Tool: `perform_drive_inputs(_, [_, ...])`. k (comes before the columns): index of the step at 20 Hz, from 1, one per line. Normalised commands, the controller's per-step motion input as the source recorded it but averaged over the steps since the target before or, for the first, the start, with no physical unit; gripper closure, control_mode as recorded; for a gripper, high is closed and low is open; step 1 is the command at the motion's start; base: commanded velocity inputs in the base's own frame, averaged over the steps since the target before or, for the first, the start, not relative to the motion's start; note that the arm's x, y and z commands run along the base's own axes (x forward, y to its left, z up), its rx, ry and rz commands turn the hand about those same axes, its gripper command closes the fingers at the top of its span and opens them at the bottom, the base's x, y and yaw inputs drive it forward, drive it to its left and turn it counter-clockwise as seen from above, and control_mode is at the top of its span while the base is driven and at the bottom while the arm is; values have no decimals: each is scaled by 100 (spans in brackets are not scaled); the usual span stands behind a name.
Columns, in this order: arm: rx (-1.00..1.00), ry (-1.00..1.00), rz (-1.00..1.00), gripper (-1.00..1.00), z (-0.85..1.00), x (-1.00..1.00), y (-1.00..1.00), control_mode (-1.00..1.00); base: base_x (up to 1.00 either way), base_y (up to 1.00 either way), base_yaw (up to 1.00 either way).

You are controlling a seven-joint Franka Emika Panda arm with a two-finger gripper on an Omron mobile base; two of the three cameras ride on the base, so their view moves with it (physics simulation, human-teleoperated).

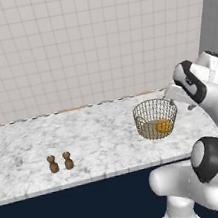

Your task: Open the cabinet, pick up the bread from the cabinet and place it in the basket. Then move the basket to the dining counter.

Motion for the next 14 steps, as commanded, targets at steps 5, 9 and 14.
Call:
perform_drive_inputs(5, [-2,-12,16,-100,42,-100,68,-100,0,0,0])
perform_drive_inputs(9, [0,-18,14,-100,46,-100,81,-100,0,0,0])
perform_drive_inputs(14, [0,-26,13,-100,91,-93,54,-100,0,0,0])
